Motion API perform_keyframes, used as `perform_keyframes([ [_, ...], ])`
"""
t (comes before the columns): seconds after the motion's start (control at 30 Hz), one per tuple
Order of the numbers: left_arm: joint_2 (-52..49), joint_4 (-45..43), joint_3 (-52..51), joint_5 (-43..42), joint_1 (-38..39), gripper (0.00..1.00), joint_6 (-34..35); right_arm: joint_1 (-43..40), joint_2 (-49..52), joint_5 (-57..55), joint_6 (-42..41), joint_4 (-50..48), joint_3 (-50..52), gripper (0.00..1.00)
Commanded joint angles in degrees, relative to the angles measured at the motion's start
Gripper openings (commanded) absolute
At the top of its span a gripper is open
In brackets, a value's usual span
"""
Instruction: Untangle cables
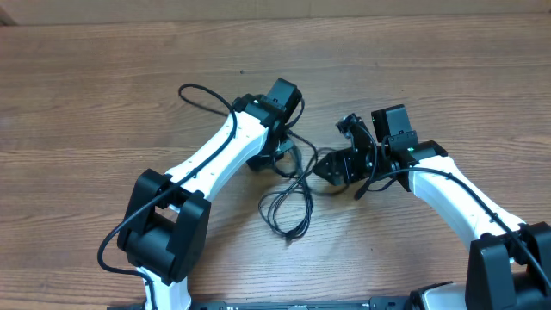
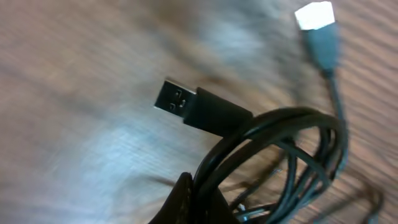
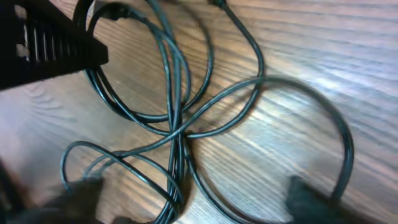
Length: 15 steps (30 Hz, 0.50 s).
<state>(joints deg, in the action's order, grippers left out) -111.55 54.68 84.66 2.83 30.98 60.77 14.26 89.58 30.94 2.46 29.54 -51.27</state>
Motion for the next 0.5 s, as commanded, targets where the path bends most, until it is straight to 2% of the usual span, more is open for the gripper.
perform_keyframes([
  [0.0, 1.2, -5.1, 0.9, -10.0, -0.3, 0.04, -17.3, -0.1, 0.2, -3.0, -1.5, -1.2, 0.2, 1.0],
  [0.13, 1.2, -7.6, 0.9, -16.8, -0.2, 0.04, -23.1, -0.1, 0.2, -1.1, 3.1, -1.4, 0.2, 0.99],
  [0.3, 1.2, -7.7, 0.9, -20.4, -0.2, 0.04, -28.7, -0.1, 0.2, -1.3, 6.8, -2.6, 0.2, 0.92],
  [0.47, 1.2, -8.6, 0.9, -26.3, -0.2, 0.04, -35.8, -0.1, 0.2, -1.6, 9.7, -4.4, 0.2, 0.93],
])
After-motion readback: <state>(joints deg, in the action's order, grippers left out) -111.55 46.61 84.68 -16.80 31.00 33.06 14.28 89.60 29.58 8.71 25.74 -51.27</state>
